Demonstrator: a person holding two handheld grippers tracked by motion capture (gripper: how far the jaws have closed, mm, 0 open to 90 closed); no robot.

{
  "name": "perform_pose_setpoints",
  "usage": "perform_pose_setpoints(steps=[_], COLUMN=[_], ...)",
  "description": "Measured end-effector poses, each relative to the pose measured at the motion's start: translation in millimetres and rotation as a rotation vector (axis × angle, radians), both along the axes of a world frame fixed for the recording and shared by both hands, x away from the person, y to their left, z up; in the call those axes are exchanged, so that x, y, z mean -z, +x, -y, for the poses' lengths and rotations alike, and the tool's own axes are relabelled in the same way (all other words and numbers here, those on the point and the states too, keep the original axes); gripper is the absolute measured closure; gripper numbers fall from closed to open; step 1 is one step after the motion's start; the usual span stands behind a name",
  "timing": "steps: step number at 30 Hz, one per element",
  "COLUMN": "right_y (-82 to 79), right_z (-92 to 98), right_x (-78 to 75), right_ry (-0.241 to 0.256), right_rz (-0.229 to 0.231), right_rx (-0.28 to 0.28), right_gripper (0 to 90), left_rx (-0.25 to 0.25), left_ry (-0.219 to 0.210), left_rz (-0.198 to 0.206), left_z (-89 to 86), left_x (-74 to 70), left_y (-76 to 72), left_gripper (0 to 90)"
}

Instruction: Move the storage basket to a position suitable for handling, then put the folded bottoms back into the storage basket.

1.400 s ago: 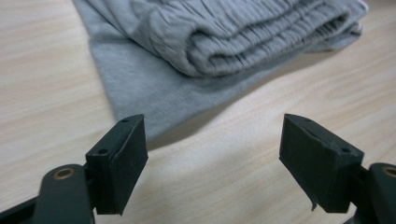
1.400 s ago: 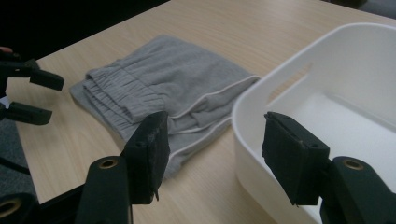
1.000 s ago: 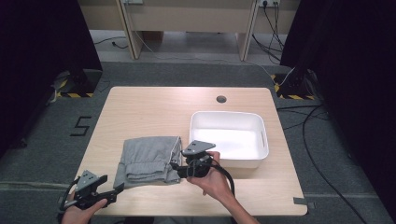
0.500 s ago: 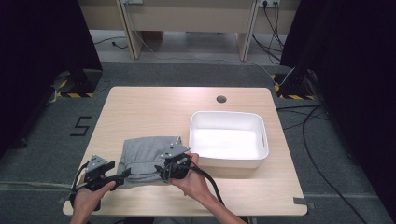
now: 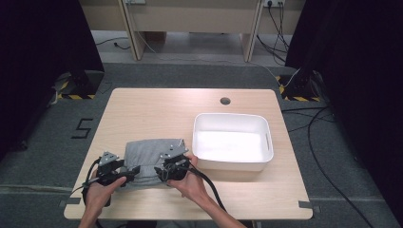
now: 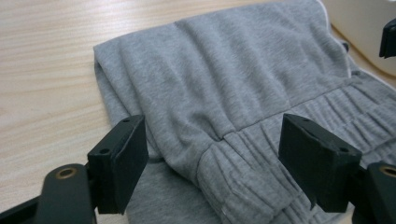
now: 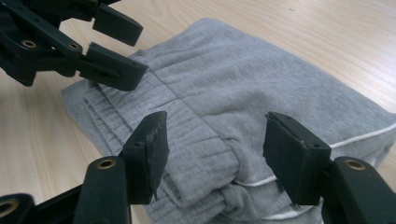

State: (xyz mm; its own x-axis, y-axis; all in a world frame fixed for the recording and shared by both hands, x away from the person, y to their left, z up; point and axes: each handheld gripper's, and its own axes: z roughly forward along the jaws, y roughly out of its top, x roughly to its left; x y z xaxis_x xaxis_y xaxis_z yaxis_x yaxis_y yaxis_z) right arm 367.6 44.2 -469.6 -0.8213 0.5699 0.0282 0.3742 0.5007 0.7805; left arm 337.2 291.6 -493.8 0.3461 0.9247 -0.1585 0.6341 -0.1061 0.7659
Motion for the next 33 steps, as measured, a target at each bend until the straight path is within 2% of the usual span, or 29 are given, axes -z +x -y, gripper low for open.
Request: perform_pose_setpoints(steps=[6,12,23,28,33], right_y=[2.7,4.6,4.4,4.7,2.6], right_z=[1.3,2.4,4.1,4.1,-1.1], right_x=[4.8,7.4,8.7,7.2,13.1], right_ry=[-0.014,-0.022,-0.021,-0.017,-0.046], right_rz=[-0.011,-0.013,-0.027,-0.011,-0.041], right_rx=[0.017,0.024,0.038,0.028,0.003], right_gripper=[39.5,39.0,38.7,38.7,38.8], left_rx=[-0.011,-0.017,0.000,0.011,0.017], left_ry=[-0.004,-0.035,0.009,0.029,0.034], left_rz=[-0.011,-0.038,-0.057,-0.066,-0.074], left_z=[-2.1,-2.9,1.1,0.8,-0.2], left_x=[2.3,12.2,15.4,13.9,13.2], left_y=[3.1,6.3,5.8,3.2,-0.7], left_gripper=[22.5,21.4,23.7,24.2,24.9])
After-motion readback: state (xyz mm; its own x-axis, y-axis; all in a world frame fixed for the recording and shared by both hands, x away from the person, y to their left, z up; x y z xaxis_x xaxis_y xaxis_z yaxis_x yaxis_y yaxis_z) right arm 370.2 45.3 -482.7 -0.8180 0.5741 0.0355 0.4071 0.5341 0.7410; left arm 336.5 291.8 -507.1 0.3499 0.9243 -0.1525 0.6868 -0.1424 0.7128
